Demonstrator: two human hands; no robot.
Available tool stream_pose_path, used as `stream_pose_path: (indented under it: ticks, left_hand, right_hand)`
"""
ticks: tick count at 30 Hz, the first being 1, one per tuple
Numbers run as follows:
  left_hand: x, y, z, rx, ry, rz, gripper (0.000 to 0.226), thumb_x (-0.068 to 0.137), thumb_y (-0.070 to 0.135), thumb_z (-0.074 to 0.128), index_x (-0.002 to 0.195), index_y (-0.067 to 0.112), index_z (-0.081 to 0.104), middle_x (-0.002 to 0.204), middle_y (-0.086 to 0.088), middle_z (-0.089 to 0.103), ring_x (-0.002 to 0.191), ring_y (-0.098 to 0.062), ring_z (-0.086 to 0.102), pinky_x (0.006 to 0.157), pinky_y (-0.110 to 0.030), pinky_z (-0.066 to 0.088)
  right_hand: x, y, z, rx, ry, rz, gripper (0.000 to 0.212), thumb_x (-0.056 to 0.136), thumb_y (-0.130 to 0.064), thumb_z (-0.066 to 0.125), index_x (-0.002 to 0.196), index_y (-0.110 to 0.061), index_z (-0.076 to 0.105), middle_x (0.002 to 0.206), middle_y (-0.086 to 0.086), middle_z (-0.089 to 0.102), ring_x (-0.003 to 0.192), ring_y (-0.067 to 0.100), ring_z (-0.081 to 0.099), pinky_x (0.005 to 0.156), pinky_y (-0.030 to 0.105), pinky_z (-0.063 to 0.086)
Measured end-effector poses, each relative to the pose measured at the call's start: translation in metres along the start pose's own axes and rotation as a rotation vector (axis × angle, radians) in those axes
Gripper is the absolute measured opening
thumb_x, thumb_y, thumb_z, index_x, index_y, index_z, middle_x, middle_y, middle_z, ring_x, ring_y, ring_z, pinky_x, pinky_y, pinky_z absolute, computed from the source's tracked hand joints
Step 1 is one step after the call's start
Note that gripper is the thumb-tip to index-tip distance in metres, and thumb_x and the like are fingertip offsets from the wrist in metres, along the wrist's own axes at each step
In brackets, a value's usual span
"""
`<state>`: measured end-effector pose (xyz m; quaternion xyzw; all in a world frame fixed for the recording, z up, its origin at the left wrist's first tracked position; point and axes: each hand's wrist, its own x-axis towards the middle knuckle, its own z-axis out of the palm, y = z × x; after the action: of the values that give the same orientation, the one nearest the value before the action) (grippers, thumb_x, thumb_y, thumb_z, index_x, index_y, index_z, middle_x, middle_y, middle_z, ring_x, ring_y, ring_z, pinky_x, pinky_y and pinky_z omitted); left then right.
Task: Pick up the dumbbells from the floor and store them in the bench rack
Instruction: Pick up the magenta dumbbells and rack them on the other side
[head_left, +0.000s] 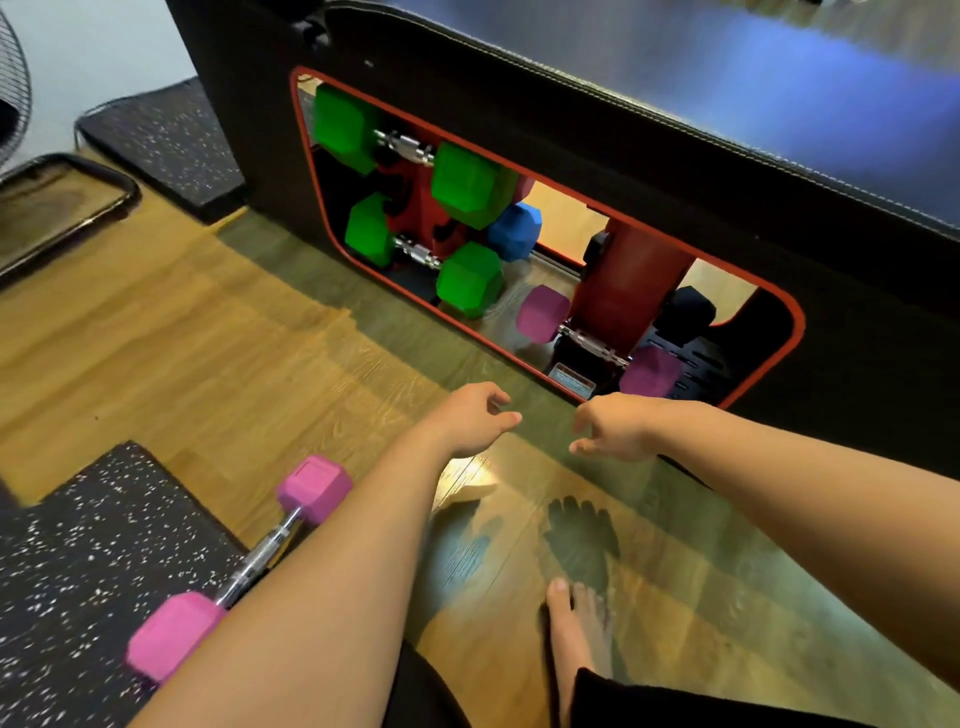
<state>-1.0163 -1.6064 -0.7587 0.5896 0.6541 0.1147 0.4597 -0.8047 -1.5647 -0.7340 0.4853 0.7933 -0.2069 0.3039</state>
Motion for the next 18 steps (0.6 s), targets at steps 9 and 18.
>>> stream_pose_path:
  ticks: [9, 18]
  left_hand:
    - [-0.021, -0.011, -0.027, 0.0, 0.036, -0.042, 0.043, 0.091, 0.038, 0.065, 0.126, 0.013, 0.06, 0.118, -0.006, 0.063, 0.1, -0.017, 0.058, 0.09, -0.028, 0.045]
    - [-0.044, -0.048, -0.042, -0.211, 0.005, -0.169, 0.036, 0.095, 0.033, 0.062, 0.123, 0.01, 0.06, 0.116, -0.009, 0.064, 0.089, -0.021, 0.057, 0.061, -0.021, 0.048]
  right_hand:
    - [0.001, -0.037, -0.038, 0.017, 0.099, -0.058, 0.048, 0.096, -0.047, 0.052, 0.127, -0.01, 0.058, 0.125, 0.012, 0.062, 0.114, 0.03, 0.058, 0.094, 0.035, 0.047]
    - [0.015, -0.088, -0.036, -0.063, 0.064, -0.183, 0.047, 0.095, -0.049, 0.052, 0.129, -0.016, 0.057, 0.126, 0.007, 0.063, 0.116, 0.026, 0.058, 0.094, 0.031, 0.045]
